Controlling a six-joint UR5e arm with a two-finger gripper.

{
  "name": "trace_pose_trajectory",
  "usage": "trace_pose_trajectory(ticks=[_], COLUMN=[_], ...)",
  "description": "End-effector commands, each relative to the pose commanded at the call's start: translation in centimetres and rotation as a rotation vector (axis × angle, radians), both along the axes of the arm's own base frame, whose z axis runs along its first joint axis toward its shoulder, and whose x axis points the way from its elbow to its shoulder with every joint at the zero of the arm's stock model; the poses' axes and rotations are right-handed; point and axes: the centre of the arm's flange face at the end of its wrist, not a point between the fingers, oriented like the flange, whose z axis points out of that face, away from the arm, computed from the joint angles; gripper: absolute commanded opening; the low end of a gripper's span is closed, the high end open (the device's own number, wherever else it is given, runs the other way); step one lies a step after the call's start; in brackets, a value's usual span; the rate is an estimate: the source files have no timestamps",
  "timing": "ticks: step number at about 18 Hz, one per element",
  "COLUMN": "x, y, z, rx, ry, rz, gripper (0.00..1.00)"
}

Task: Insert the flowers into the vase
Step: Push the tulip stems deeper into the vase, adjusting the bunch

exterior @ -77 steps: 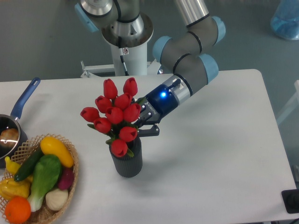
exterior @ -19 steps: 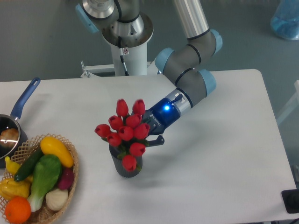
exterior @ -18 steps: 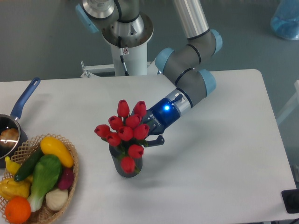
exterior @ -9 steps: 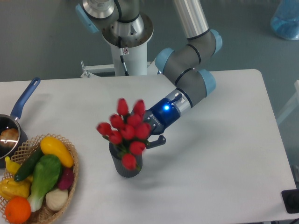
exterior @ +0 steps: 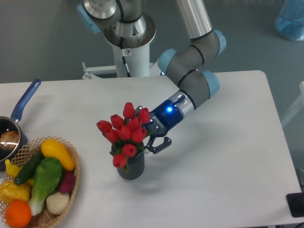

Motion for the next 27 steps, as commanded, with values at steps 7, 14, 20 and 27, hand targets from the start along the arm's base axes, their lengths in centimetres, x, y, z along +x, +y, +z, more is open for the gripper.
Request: trace_pose_trajectory(ticks=[7,14,20,27], x=[0.0,0.8,1.3,1.0], y=[0.0,-0.4,-1.4,-1.6], z=[0.3,1.3,1.3,1.8], rx=[-0.002,-0.057,-0.189,-0.217], ry=[0.003,0.047,0.119,0.12], rz=[0.0,-0.001,0.007,0.022], gripper=[1.0,1.0,1.0,1.0])
